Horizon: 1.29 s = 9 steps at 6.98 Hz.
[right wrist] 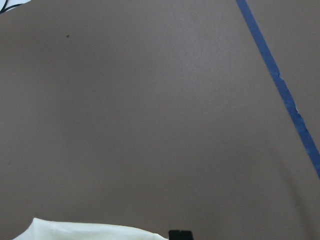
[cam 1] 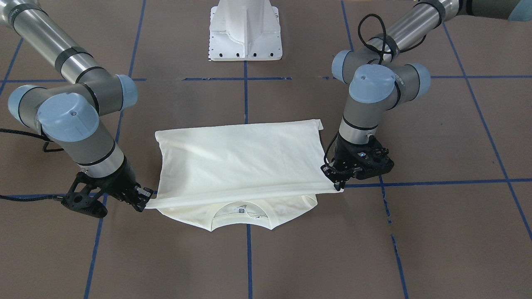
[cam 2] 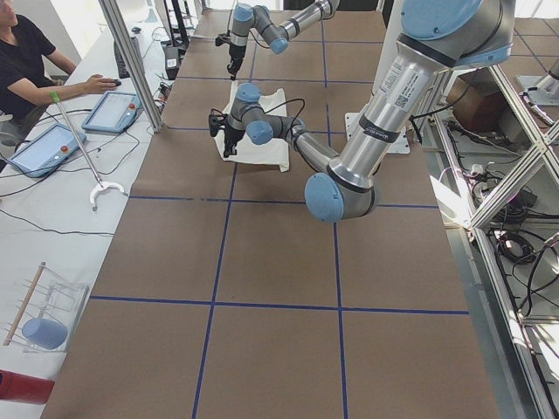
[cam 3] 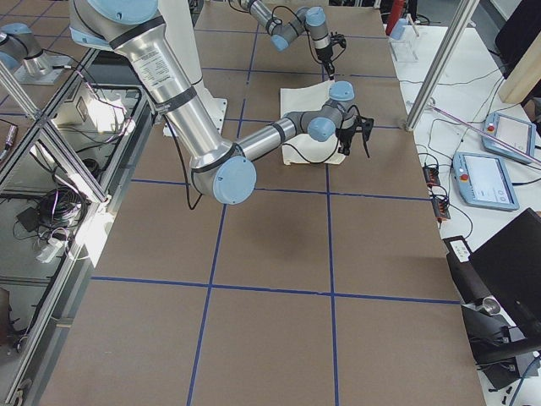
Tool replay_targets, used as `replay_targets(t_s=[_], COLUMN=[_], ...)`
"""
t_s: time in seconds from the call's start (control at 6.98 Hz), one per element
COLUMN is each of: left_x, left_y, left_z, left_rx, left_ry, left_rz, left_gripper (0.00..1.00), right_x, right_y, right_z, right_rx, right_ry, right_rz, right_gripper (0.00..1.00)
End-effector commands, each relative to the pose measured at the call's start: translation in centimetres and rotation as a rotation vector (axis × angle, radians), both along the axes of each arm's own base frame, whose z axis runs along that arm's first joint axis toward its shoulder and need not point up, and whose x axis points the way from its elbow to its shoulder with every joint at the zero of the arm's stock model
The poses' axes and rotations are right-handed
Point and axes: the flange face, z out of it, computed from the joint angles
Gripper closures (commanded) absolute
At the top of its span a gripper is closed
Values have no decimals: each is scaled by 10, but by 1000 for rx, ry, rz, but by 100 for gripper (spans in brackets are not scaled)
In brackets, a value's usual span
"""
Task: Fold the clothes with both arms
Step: 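Lay the hem near the collar and open both grippers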
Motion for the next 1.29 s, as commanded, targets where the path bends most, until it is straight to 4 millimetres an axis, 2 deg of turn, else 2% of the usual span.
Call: replay_targets(t_s=[0.0, 0.14, 0.29, 0.43, 0.57, 0.86, 1.0, 1.15], left_x=[2, 6, 7, 7, 10, 10, 10, 9], left_y=[-2, -1, 0, 0, -3, -3, -2, -2], left_z=[-6, -14, -15, -15, -5, -4, -6, -12], left_rx=[6, 8, 7, 6, -5, -12, -10, -6], left_ry=[8, 16, 17, 19, 4, 5, 6, 12], left_rz=[-1, 0, 3, 1, -3, -2, 0, 1], left_gripper=[100, 100, 100, 74, 1, 0, 0, 0], right_x=[-5, -6, -9, -9, -8, -3, -5, -8], right_y=[-8, -9, -7, -5, -5, 4, 29, 88], right_z=[-11, -22, -23, -18, -12, -25, -27, 7], right_rx=[13, 22, 31, 24, 24, 33, 39, 34], right_ry=[-16, -27, -28, -28, -17, -62, -85, -70], right_rz=[5, 6, -3, -10, -9, -60, -82, -131], right_gripper=[100, 100, 100, 82, 1, 0, 0, 0])
